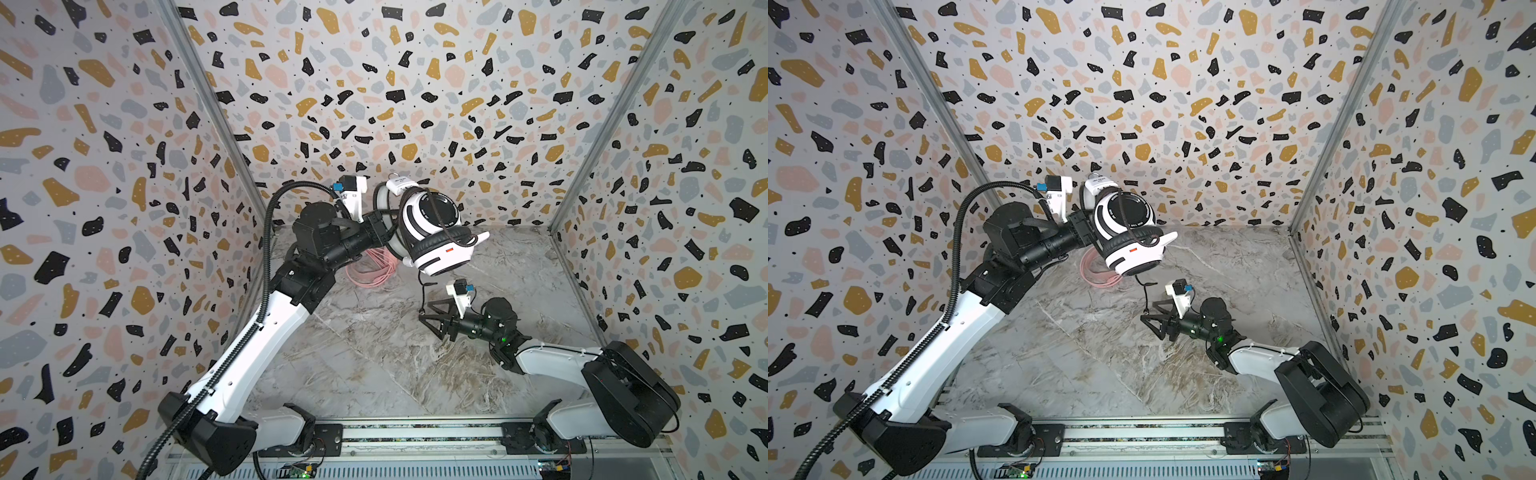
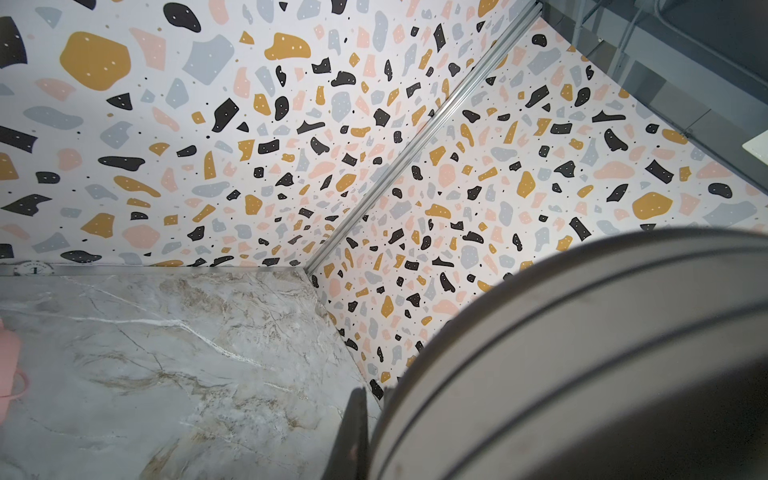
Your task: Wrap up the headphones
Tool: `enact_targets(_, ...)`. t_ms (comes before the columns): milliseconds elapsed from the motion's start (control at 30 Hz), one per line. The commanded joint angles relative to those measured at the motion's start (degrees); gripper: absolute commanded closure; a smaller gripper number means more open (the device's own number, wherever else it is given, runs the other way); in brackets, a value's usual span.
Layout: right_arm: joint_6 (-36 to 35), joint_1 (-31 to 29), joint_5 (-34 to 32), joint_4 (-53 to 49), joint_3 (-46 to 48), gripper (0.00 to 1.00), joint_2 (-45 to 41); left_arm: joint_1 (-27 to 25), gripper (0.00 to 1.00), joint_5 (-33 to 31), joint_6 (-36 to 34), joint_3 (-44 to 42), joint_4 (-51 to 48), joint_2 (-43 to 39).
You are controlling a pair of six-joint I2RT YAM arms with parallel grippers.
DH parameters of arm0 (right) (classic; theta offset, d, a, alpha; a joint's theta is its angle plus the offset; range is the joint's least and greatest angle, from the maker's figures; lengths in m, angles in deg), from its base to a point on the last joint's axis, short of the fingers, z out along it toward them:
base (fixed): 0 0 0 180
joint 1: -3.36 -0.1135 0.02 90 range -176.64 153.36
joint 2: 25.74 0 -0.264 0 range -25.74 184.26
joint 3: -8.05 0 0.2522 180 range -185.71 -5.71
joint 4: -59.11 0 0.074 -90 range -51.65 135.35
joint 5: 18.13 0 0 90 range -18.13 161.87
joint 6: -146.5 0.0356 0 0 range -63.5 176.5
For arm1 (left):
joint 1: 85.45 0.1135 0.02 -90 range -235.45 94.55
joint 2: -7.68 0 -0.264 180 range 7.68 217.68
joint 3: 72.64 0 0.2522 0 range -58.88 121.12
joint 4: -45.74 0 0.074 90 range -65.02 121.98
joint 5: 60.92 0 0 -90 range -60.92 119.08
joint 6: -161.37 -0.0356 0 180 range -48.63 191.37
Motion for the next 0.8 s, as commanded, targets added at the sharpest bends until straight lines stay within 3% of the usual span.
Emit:
enact_targets(0, -0.8, -1.5, 0.1, 0.8, -4.4, 0.27, 2.3, 0.0, 1.0, 0.9, 2.7, 2.5, 5.0, -1.0)
enact_targets(100, 0.8, -2.4, -1.0, 3.6, -4.7, 0.38, 4.9, 0.0, 1.0, 1.1, 2.7, 2.9, 4.7, -0.8)
enact_targets(167, 1.9, -2.4, -0.4, 4.5, -4.6, 0.63, 6.7, 0.0, 1.0, 0.4, 1.8, 3.5, 3.6, -1.0)
enact_targets(267, 2.4, -2.5, -0.2, 5.7, -2.1, 0.8, 6.9, 0.2, 1.0, -1.8, 0.1, 5.2, 0.7, -0.6)
enact_targets(500, 1.1, -2.6, -3.0, 3.2, 7.7, 0.91, 1.1, 4.5, 1.0, -8.0, 1.7, 6.6, 0.0, 0.7)
enact_targets(767, -0.5, -3.5, -13.4, -13.0, 15.6, 0.97, -13.5, 10.0, 1.0, -16.2, 4.6, 7.4, 2.6, 3.1)
